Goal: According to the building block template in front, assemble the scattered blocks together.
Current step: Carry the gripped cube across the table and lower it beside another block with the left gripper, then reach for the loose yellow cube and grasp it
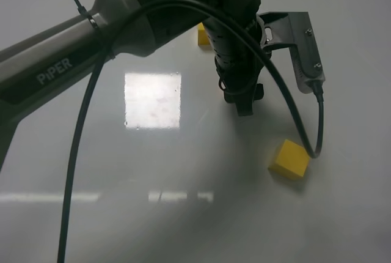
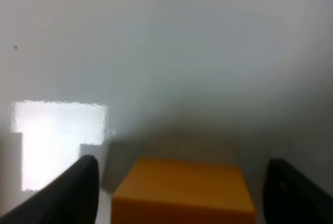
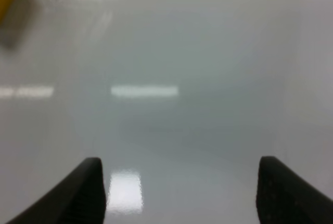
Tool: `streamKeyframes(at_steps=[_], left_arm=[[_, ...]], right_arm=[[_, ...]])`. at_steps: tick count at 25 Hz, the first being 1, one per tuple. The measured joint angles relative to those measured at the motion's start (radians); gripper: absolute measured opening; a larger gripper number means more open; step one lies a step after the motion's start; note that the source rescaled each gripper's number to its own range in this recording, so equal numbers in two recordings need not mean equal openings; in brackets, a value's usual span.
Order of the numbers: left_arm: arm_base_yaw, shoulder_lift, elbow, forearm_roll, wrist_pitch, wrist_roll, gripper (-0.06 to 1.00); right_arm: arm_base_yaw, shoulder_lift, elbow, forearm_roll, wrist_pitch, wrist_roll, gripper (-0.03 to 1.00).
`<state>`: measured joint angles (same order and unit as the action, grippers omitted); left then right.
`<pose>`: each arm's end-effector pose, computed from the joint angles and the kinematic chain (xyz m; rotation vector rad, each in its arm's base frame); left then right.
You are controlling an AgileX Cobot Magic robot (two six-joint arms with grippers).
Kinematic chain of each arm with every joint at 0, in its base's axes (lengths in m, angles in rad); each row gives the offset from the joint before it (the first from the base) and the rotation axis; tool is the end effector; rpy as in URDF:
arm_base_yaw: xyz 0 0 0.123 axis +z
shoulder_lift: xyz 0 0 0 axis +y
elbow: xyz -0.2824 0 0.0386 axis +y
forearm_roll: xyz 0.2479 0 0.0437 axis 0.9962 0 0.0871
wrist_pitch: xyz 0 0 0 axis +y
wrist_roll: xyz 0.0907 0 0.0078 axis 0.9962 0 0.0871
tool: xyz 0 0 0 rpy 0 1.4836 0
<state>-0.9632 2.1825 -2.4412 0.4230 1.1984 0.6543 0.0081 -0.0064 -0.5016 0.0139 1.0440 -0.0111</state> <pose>0.3024 -0.3738 0.3761 1.7023 1.6148 0.3962 -0.0054 0.0011 0.2790 -0.0200 2.0195 0.0147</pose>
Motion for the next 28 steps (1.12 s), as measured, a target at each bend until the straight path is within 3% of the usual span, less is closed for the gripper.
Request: streamKeyframes(at_steps=[16, 22, 28], left_arm=[[-0.026, -0.166, 0.000, -0.051, 0.019, -0.003, 0.77], [0.038, -0.228, 0.027, -0.089, -0.026, -0.096, 0.77], [0.160, -0.379, 0.235, -0.090, -0.087, -0.239, 0.77]], right_arm=[[0.000, 0.000, 0.000, 0.000, 0.000, 0.000, 0.56], [0.000, 0.000, 0.000, 0.000, 0.000, 0.000, 0.56], [0.000, 0.000, 0.000, 0.000, 0.000, 0.000, 0.56]])
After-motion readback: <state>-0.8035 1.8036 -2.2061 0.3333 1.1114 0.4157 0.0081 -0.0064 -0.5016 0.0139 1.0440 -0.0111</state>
